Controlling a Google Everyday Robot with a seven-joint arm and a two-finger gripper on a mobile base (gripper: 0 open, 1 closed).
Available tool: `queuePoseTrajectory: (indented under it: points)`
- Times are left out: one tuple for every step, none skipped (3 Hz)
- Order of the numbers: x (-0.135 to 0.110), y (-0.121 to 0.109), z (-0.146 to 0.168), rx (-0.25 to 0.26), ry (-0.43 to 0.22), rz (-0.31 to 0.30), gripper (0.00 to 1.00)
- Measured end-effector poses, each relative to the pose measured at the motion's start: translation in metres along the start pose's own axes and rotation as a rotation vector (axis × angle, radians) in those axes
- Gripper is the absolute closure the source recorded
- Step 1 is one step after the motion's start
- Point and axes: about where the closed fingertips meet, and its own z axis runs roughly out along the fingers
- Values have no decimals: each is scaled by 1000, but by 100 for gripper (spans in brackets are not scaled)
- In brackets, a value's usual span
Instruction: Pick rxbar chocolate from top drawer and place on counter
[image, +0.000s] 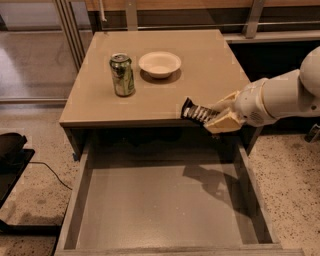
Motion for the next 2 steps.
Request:
queuePoseTrajectory:
  points:
    - [-23,-31,-27,52,-5,-19,100]
    - [-23,-31,-27,52,-5,-19,100]
